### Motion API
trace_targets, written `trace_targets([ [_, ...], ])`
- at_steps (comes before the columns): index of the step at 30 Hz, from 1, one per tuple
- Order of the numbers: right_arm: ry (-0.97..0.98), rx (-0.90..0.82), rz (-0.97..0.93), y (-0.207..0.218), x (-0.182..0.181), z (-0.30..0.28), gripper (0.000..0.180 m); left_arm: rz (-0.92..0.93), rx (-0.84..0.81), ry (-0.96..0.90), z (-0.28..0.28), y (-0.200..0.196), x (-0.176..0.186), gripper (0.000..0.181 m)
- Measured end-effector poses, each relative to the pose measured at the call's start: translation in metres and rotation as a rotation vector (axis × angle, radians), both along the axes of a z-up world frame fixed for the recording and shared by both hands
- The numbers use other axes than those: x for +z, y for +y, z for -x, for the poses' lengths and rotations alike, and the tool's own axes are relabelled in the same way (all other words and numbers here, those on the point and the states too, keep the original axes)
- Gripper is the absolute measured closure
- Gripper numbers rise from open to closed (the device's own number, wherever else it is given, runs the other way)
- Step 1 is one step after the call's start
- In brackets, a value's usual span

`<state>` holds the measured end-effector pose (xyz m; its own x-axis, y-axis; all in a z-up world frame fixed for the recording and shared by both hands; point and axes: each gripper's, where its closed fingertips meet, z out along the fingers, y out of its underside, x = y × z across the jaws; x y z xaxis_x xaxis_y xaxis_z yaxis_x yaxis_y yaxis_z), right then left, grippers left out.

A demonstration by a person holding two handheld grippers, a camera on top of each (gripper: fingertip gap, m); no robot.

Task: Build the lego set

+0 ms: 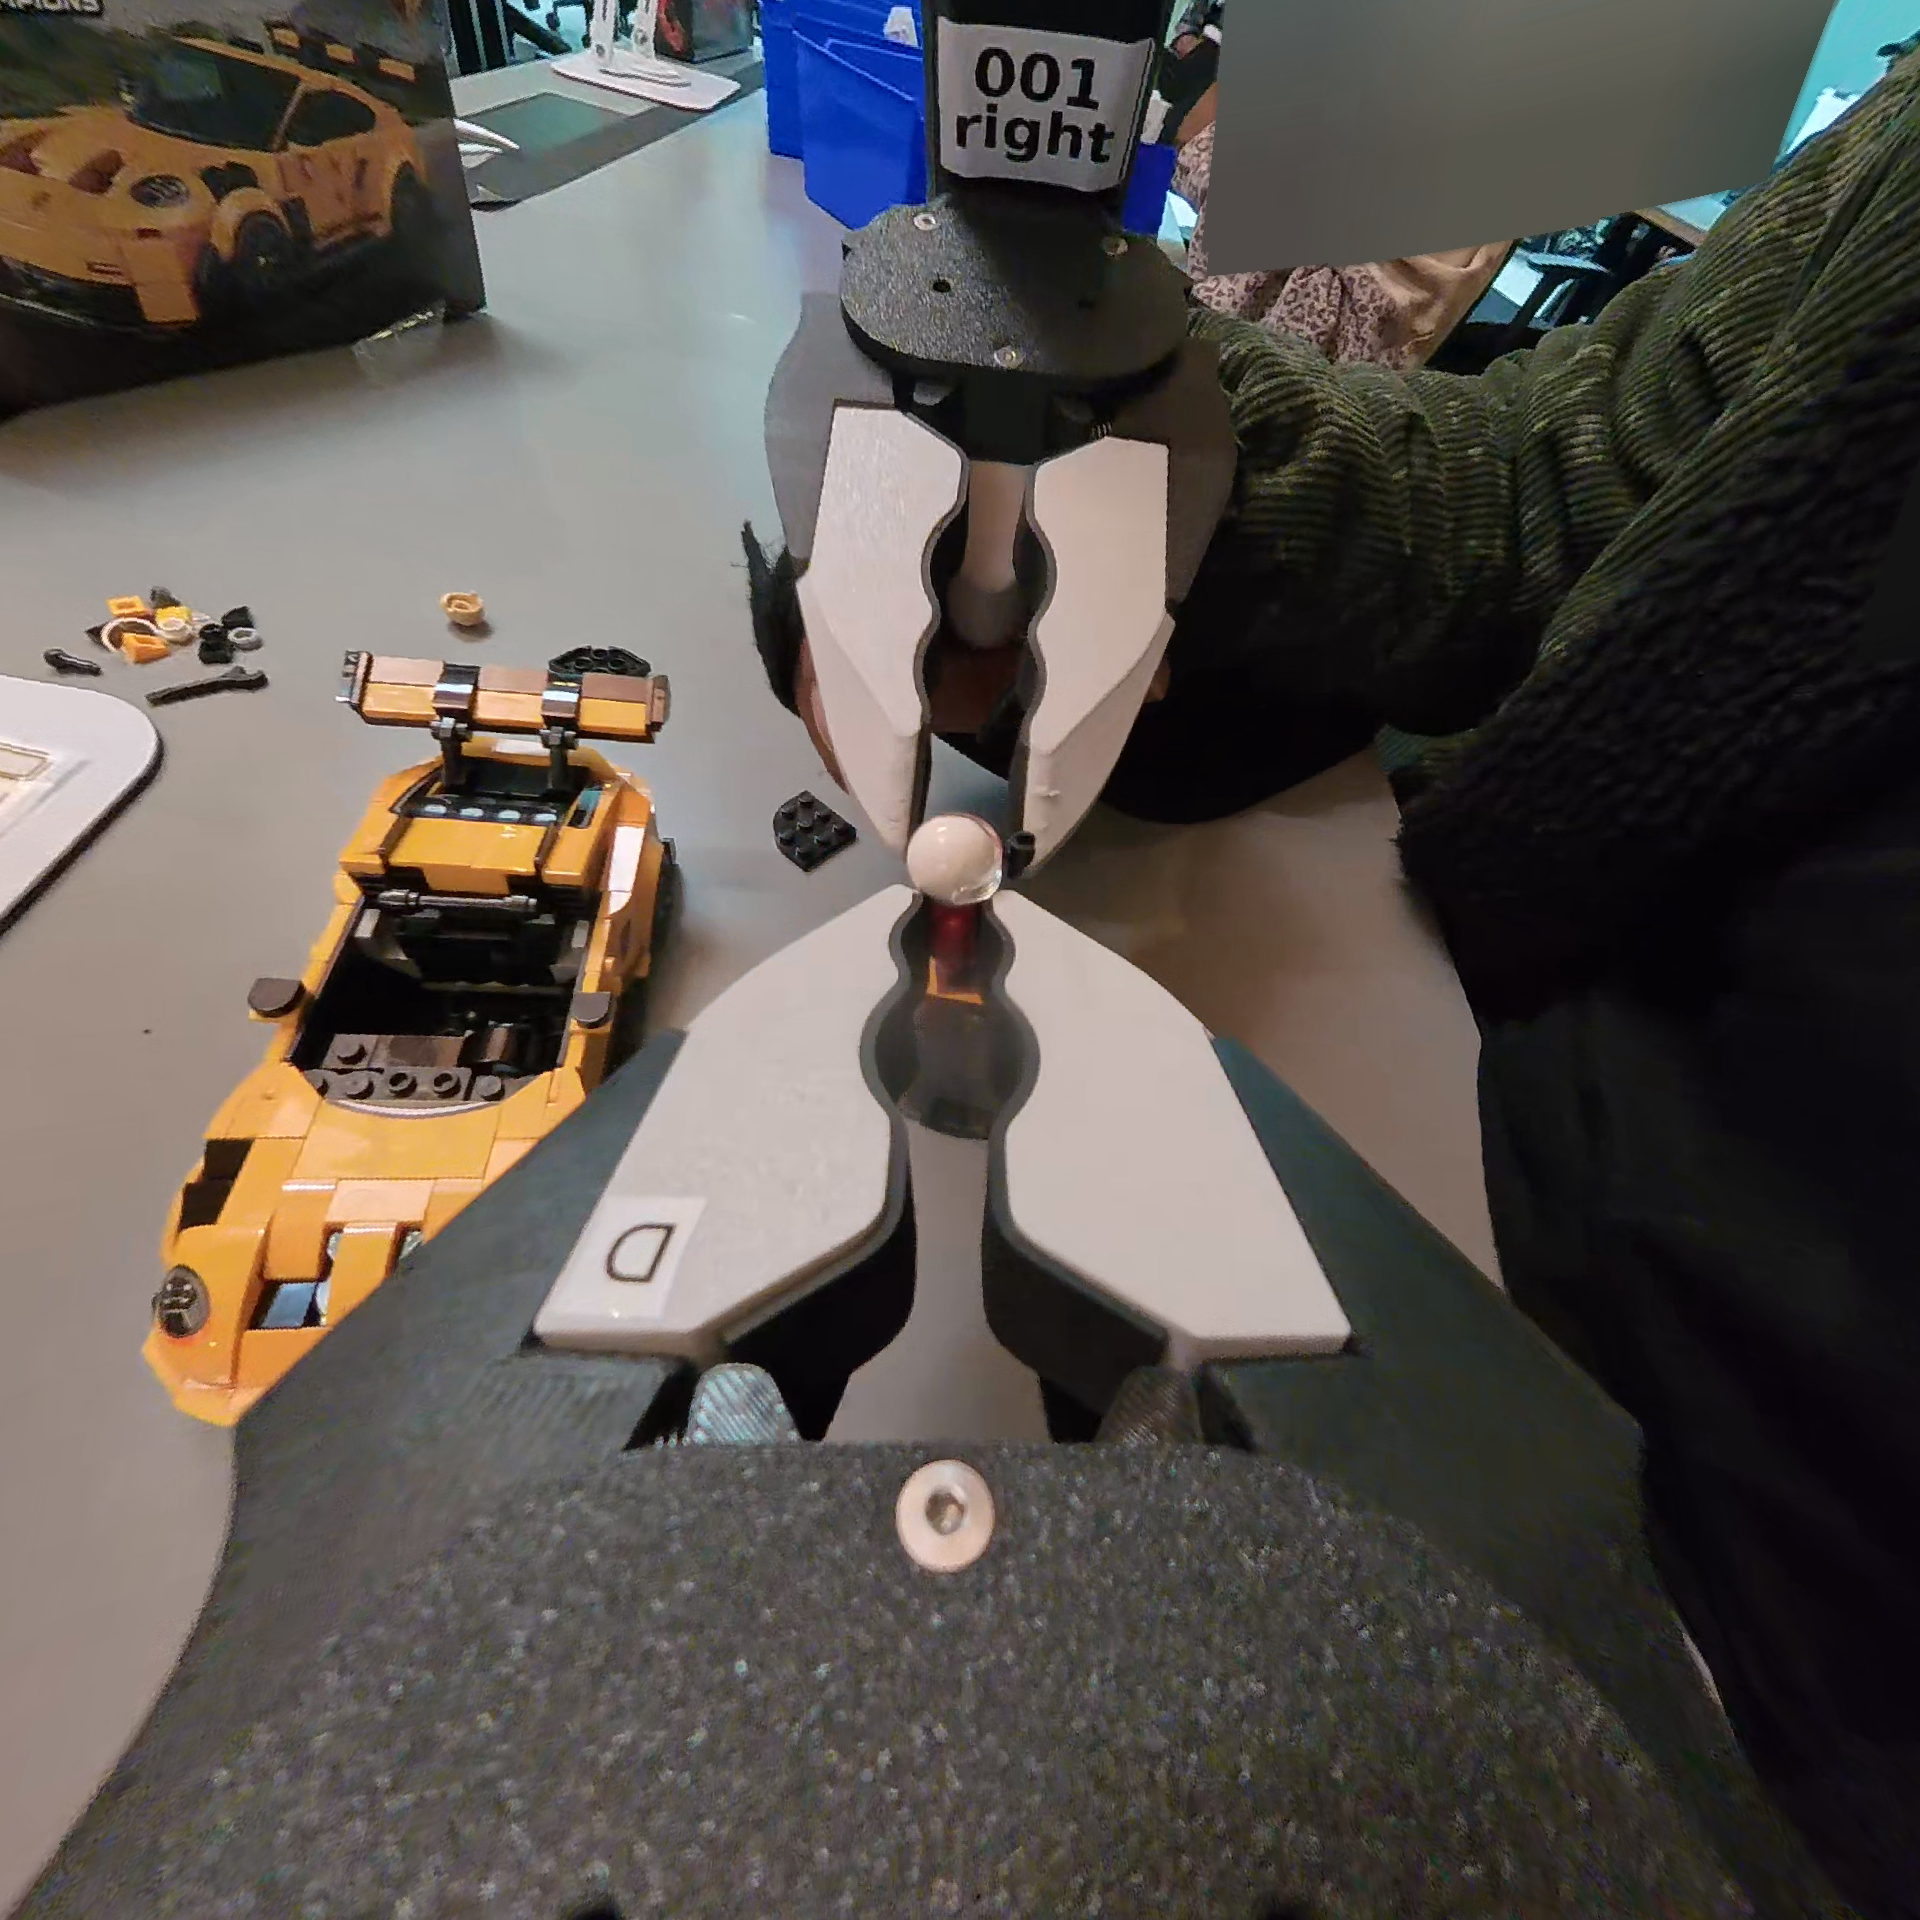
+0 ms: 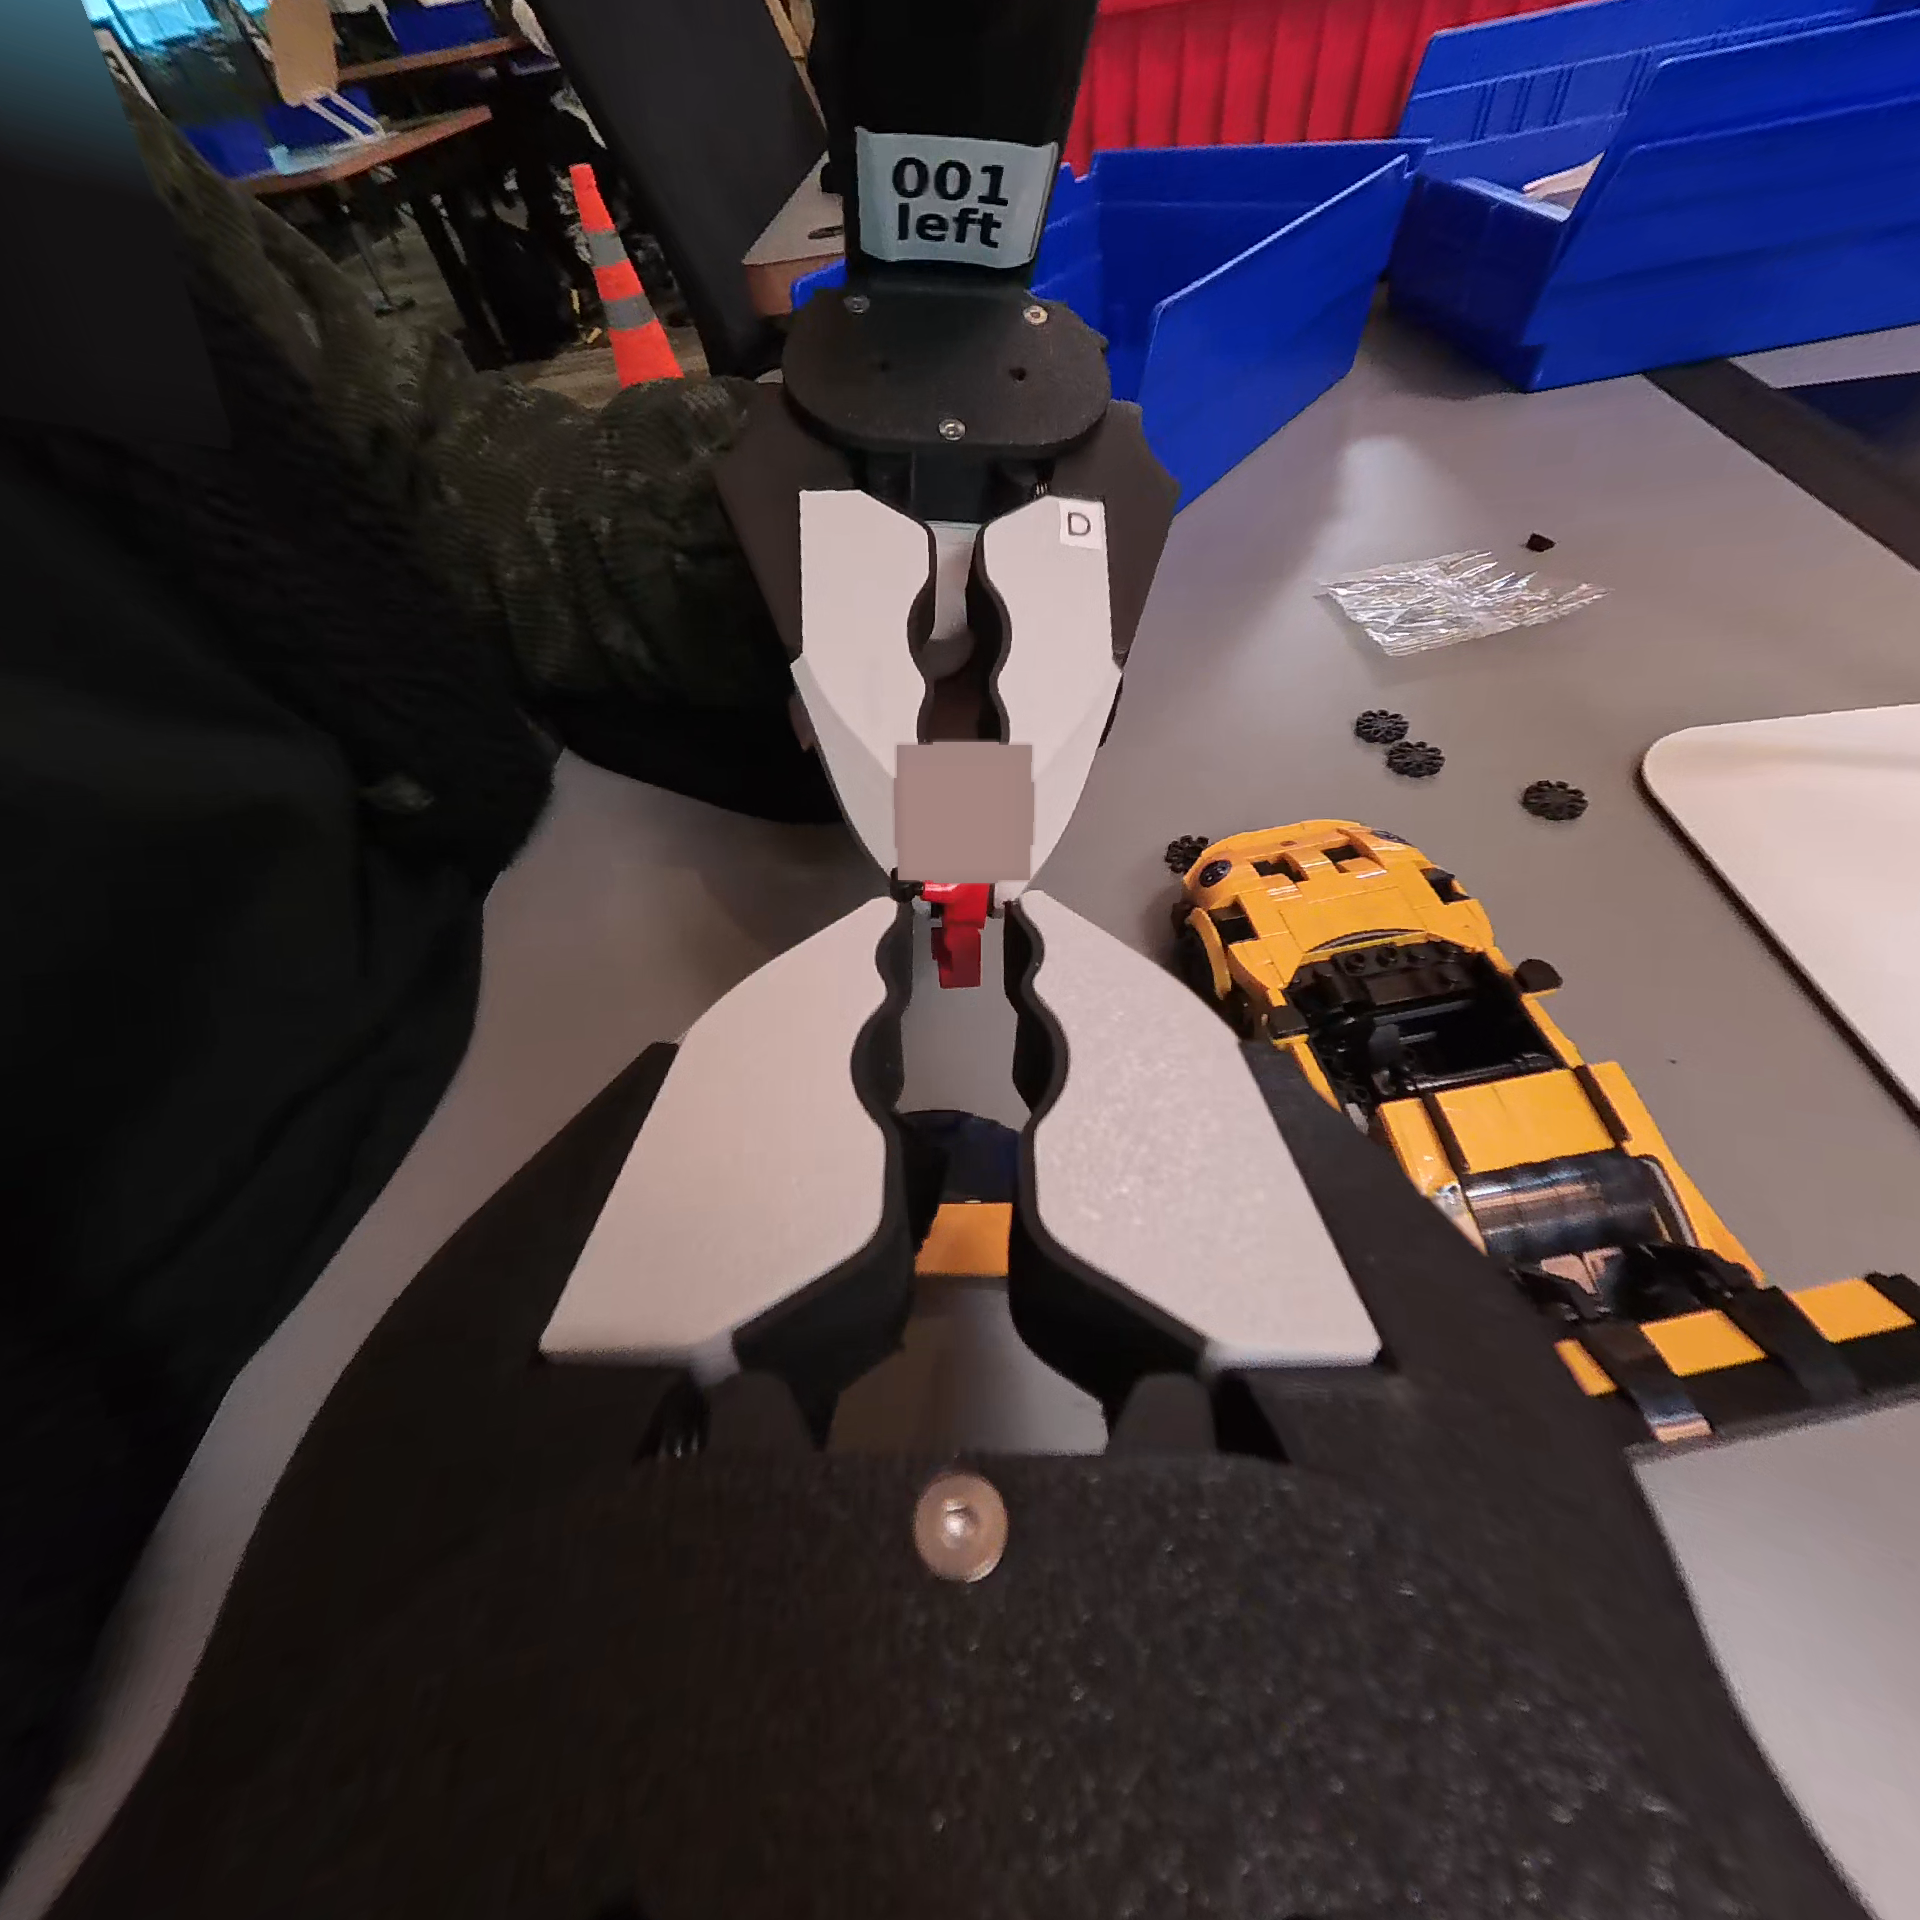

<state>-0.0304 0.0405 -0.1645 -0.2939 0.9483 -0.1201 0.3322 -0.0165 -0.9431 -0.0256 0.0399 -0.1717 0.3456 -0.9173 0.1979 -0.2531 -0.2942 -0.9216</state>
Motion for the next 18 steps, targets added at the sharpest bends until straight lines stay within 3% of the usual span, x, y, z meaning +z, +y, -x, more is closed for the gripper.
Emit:
trace_targets([
  [14, -0.044, 0.025, -0.093, -0.005, -0.013, -0.001, 0.162, 0.111, -0.011, 0.000, 0.001, 0.000, -0.011, 0.173],
  [18, -0.040, 0.024, -0.056, -0.004, -0.006, -0.002, 0.154, 0.112, -0.027, 0.038, -0.001, -0.003, -0.017, 0.173],
])
